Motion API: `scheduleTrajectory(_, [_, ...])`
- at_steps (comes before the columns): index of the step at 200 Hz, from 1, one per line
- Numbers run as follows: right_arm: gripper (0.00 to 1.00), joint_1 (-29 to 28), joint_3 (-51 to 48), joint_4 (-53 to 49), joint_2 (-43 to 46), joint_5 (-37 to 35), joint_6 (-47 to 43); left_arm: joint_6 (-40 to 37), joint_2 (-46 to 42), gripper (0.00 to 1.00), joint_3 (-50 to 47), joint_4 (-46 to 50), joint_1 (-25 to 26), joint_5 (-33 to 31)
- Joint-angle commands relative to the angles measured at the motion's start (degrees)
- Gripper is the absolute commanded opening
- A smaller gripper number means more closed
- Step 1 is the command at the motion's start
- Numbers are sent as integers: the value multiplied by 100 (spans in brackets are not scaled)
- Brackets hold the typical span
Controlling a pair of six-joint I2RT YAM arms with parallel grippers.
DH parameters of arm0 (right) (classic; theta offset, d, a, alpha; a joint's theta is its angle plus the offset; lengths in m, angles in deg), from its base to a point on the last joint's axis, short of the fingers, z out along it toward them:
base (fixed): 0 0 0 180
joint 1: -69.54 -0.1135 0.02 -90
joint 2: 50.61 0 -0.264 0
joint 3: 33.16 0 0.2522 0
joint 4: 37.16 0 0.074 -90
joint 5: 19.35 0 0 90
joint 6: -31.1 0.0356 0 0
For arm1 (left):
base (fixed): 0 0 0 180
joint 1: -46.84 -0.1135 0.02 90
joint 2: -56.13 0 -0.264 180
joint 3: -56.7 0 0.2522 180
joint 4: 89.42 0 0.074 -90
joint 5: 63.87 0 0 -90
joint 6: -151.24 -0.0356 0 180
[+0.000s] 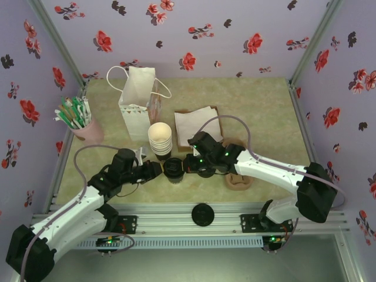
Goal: Pack the takeout coffee
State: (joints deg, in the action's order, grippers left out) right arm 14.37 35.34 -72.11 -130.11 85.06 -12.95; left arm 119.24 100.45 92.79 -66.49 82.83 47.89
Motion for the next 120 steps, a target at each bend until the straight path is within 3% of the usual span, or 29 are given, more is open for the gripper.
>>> scheduleTrajectory(1, [0,-98,-131,116,-56,8,150,45,70,16,-116,-211,-39,166])
scheduleTrajectory(120, [0,-194,-173,18,-195,-89,201,227,262,13,-409,-521,101,208])
